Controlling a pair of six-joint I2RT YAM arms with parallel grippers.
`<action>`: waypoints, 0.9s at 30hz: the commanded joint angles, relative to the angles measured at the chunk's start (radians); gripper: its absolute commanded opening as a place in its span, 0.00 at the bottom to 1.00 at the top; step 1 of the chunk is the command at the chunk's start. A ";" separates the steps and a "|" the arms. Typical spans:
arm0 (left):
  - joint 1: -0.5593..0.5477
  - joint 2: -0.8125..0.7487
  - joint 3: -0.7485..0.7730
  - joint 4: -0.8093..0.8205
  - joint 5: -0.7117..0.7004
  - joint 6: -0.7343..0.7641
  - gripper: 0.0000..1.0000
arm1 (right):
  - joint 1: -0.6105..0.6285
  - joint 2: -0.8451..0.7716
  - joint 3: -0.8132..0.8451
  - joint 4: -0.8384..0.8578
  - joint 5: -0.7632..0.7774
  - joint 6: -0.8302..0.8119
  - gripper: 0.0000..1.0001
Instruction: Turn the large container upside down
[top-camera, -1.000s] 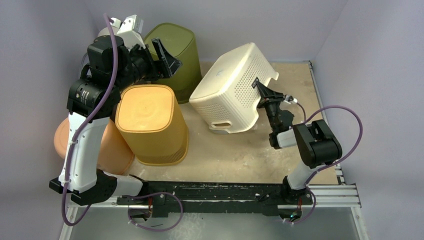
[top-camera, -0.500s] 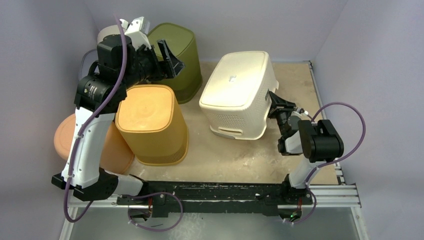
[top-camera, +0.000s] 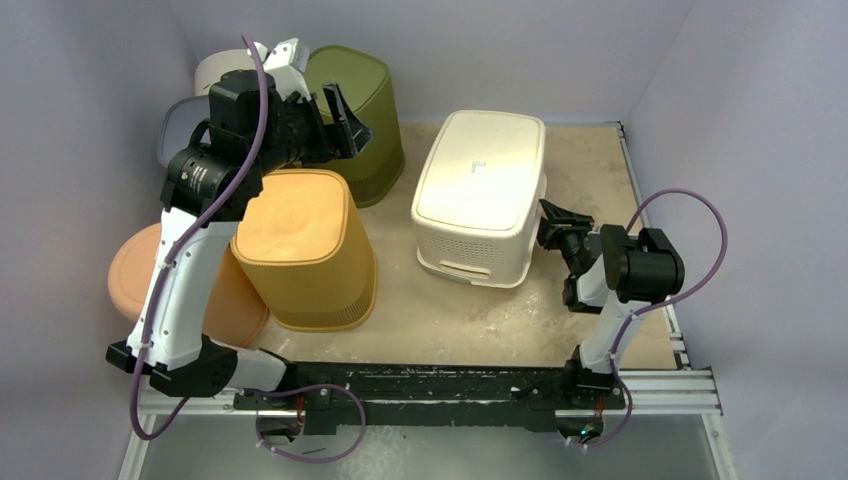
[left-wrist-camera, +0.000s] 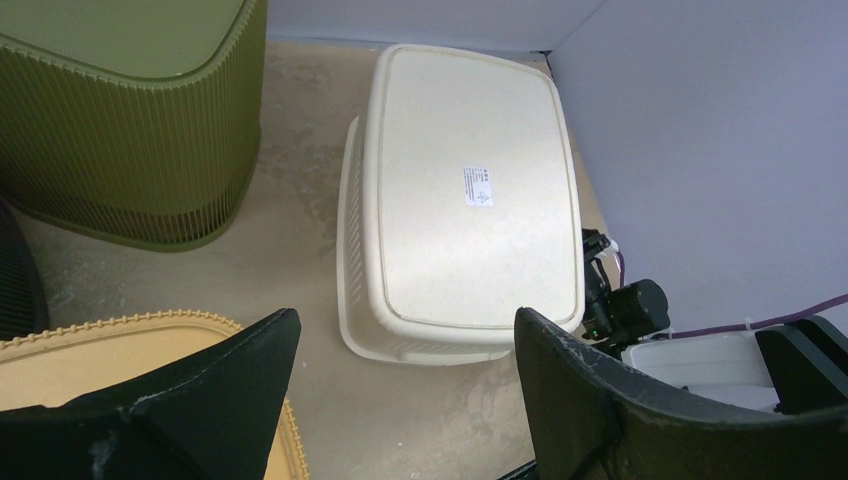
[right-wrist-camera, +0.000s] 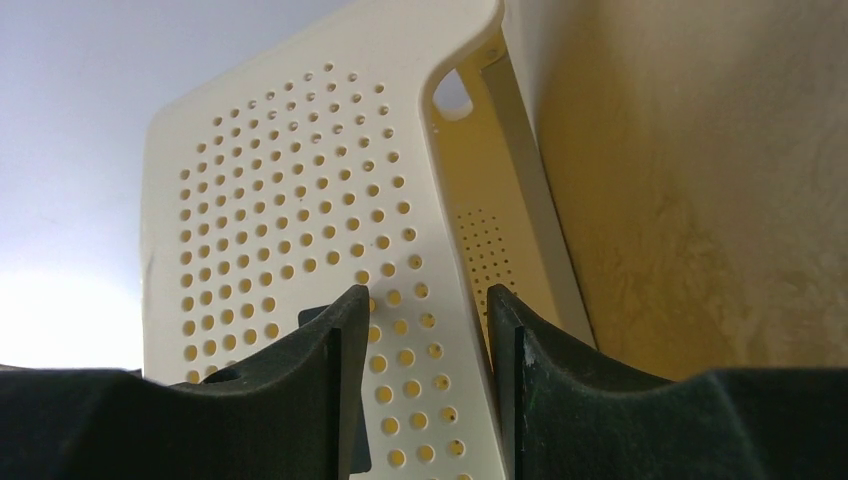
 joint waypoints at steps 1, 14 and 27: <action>-0.004 -0.002 -0.012 0.061 0.007 -0.004 0.76 | -0.033 0.017 0.023 0.429 -0.092 -0.050 0.49; -0.004 0.023 -0.032 0.069 -0.003 0.000 0.76 | -0.163 0.093 0.034 0.428 -0.192 -0.104 0.47; -0.003 0.029 -0.099 0.116 0.001 -0.001 0.76 | -0.324 0.082 0.118 0.372 -0.307 -0.161 0.48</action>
